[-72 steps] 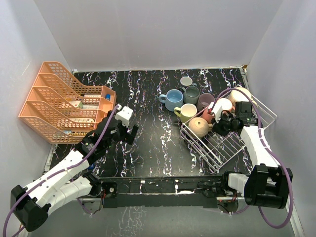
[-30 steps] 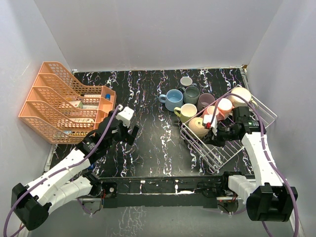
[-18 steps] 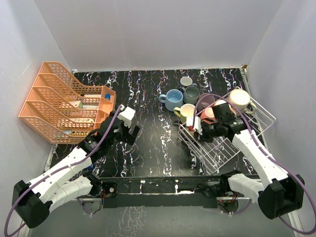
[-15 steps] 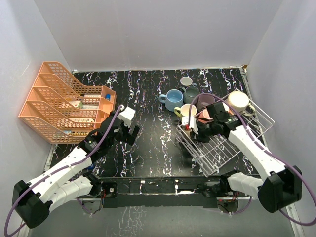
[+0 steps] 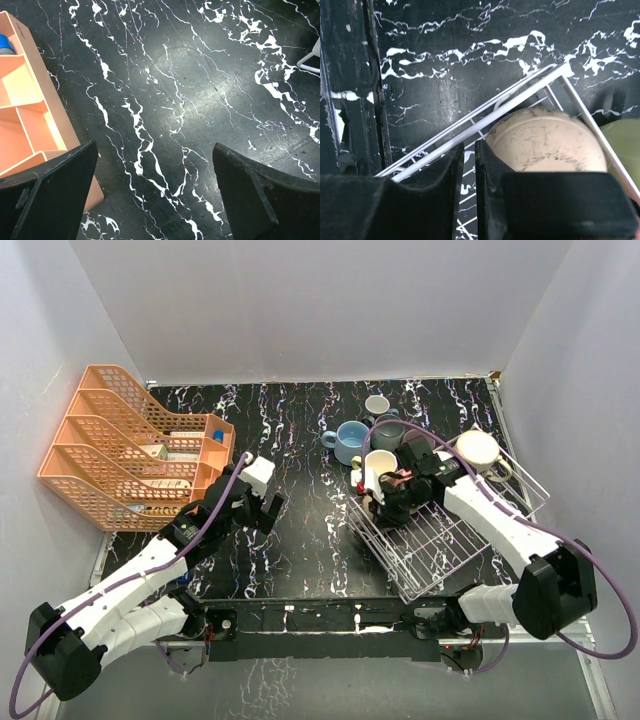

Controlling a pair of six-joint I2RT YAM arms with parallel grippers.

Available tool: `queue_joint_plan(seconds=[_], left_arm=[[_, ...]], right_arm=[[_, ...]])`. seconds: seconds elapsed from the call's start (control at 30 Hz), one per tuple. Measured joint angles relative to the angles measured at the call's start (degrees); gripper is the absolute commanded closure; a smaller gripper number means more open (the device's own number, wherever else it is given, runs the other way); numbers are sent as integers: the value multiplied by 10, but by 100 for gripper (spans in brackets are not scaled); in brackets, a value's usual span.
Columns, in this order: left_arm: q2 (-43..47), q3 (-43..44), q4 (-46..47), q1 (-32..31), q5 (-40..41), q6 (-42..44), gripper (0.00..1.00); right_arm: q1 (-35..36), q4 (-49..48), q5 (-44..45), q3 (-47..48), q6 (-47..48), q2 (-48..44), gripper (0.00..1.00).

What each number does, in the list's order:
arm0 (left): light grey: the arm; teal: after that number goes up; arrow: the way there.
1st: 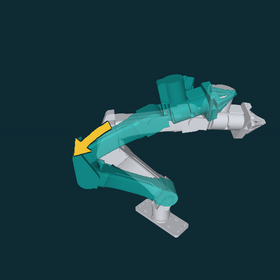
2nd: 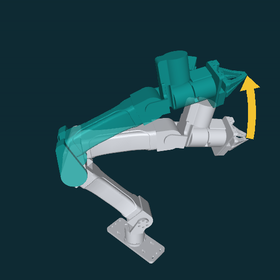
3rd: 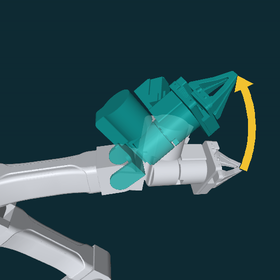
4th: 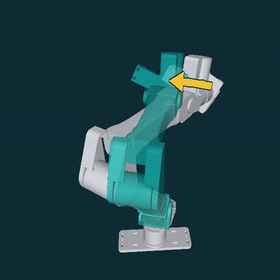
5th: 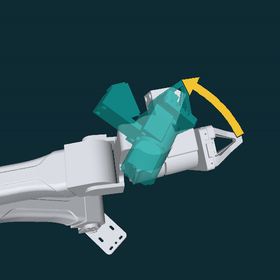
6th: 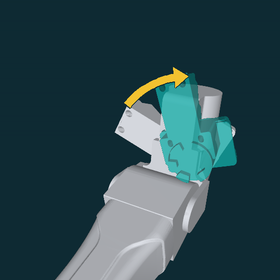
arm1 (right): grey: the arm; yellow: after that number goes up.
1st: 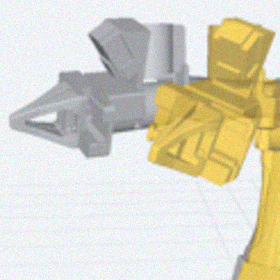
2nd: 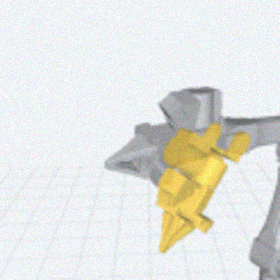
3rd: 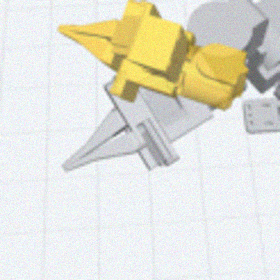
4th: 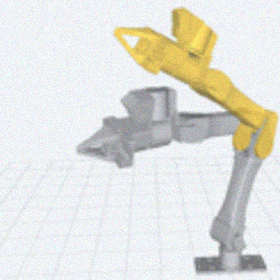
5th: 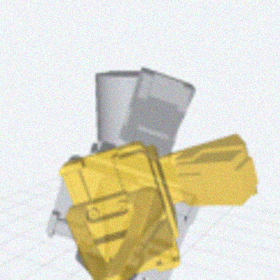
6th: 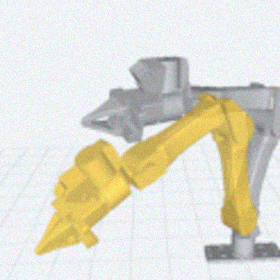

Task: Load the cups into the dish rack
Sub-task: Move the dish rack to the center of the board, then pick up the cup at the center of the board.

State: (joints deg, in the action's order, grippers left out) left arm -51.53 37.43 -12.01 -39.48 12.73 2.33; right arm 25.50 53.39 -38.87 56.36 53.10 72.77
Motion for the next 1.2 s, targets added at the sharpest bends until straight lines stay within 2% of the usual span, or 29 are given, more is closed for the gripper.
queue_joint_plan(seconds=[0.23, 0.43, 0.53, 0.67, 0.73, 0.83, 0.97, 1.1, 1.2], left_arm=[[13, 0, 0, 0, -16, -53, 5], [79, -33, 42, 0, -88, -218, 10], [99, -68, 84, 0, -120, -327, 24], [80, -90, 148, 0, -147, -449, 58], [49, -77, 164, 0, -154, -482, 62], [-46, -4, 167, 0, -172, -514, 62], [-180, 139, 134, -9, -170, -519, 57], [-283, 276, 58, -61, -89, -489, 49], [-369, 384, -5, -102, -18, -478, 48]], right_arm=[[-2, 13, -3, 55, -18, 17, 74], [-100, 25, -77, 64, -19, -53, 61], [-143, 22, -133, 86, -22, -66, 58], [-187, 1, -226, 96, -34, -37, 56], [-219, 1, -270, 96, -37, -9, 56], [-290, -6, -333, 87, -37, 25, 56], [-362, -61, -389, 17, -70, 5, 55], [-389, -140, -396, -55, -146, -53, 52], [-390, -199, -392, -75, -196, -93, 52]])
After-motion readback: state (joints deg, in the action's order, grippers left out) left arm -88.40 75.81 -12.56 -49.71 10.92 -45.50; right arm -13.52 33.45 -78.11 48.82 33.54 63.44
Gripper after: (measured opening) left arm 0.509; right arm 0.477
